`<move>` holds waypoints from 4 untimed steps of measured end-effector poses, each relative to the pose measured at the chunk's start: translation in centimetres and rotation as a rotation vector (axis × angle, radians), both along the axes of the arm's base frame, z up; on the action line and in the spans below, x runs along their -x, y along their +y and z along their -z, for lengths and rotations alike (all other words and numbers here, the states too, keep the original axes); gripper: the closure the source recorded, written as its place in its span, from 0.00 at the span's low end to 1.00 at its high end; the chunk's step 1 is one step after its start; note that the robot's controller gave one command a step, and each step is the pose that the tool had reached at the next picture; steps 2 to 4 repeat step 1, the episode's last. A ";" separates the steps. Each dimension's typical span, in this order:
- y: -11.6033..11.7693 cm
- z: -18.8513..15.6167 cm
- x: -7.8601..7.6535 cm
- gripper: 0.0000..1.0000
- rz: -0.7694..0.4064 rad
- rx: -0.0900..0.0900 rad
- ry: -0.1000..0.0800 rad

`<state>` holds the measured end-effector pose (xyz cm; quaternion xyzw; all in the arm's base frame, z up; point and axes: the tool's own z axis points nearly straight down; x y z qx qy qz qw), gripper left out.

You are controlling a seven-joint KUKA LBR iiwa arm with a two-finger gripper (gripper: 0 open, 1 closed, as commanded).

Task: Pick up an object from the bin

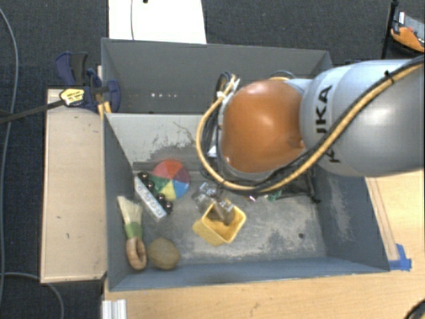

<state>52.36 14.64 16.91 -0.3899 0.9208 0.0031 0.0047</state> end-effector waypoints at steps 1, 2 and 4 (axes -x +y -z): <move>0.0 -1.0 -0.1 1.00 -0.004 0.000 0.001; 0.0 -1.0 -0.1 1.00 -0.004 0.000 0.001; 0.0 -1.0 -0.1 1.00 -0.004 0.000 0.001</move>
Offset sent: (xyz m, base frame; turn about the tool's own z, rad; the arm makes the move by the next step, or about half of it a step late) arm -0.0254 -0.0188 -0.0473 -0.2738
